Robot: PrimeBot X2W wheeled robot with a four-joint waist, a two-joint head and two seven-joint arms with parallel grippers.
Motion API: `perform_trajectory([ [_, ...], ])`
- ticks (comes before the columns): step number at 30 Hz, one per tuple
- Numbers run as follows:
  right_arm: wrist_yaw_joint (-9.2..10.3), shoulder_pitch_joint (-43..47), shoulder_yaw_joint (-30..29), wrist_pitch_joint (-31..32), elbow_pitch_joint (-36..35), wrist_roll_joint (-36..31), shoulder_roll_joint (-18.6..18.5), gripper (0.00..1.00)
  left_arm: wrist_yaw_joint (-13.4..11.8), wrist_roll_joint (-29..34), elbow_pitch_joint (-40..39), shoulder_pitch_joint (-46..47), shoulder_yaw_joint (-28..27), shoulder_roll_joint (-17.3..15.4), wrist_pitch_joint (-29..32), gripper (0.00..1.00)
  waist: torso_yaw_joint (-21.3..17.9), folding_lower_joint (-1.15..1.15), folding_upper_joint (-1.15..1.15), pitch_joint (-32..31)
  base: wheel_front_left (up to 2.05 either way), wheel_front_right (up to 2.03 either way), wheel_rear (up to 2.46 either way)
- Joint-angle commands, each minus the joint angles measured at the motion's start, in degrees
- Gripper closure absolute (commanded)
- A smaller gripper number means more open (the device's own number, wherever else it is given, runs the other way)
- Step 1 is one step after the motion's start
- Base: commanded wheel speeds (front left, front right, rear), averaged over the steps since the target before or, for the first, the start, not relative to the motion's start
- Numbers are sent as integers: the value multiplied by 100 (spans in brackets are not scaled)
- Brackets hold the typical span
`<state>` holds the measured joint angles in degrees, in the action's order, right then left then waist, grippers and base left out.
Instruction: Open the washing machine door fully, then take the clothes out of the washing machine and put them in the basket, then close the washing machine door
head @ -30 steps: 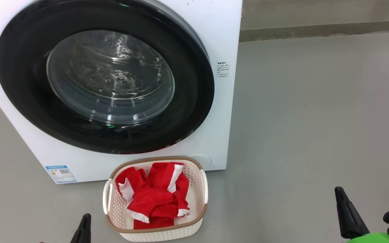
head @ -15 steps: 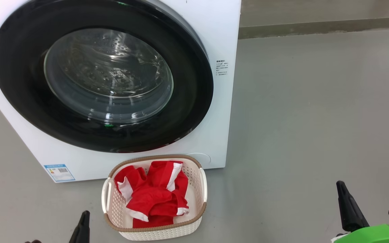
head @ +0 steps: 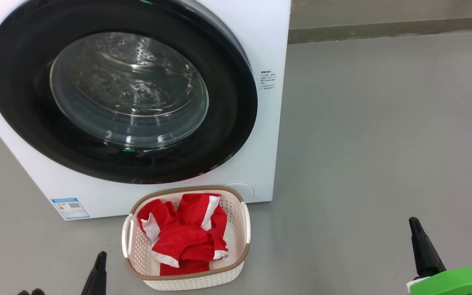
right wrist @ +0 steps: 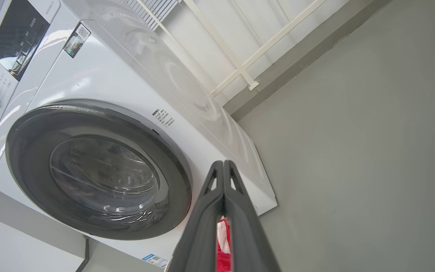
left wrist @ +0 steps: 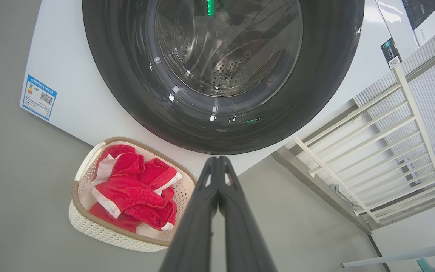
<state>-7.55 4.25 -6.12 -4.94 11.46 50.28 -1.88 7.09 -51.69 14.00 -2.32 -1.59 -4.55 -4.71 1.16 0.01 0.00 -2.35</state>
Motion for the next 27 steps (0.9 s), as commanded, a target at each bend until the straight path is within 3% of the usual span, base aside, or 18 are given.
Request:
perform_trajectory([
  [1,3,-313,28,38,-113,162,-78,100,19,-157,-112,277,-133,-37,39,100,-3,-1,0,6,0,0,0],
  [27,4,-603,0,477,33,1755,-87,100,27,-1697,-66,504,-278,44,468,100,-48,-1,0,104,0,0,0],
])
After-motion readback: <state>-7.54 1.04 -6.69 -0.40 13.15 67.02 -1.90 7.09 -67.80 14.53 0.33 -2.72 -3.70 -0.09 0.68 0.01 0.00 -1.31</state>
